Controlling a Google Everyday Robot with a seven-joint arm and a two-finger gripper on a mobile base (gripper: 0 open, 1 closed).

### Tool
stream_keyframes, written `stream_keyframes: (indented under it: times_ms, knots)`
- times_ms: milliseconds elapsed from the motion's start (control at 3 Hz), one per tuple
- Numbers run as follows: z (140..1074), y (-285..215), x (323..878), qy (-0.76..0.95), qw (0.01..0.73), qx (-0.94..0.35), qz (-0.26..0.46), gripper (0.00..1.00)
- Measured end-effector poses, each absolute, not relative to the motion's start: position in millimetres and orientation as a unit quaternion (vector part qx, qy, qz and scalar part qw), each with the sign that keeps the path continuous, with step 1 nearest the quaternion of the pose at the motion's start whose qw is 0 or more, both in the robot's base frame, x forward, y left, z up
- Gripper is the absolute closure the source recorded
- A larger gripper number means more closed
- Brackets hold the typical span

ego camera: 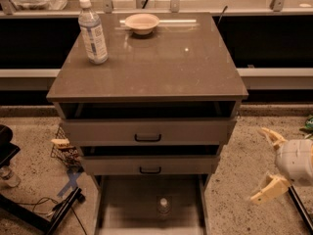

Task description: Pick water bottle from bottom drawer and place on counter

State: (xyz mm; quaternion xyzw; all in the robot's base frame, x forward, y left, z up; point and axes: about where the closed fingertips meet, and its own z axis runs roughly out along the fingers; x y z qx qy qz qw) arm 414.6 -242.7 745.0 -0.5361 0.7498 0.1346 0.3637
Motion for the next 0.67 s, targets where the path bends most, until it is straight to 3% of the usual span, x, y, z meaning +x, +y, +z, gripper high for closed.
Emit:
stream_keyframes:
  times_ms: [667]
  knots:
    - [650.9,-234.7,385.0,0.725,0.412,-0.535,0.134,0.0]
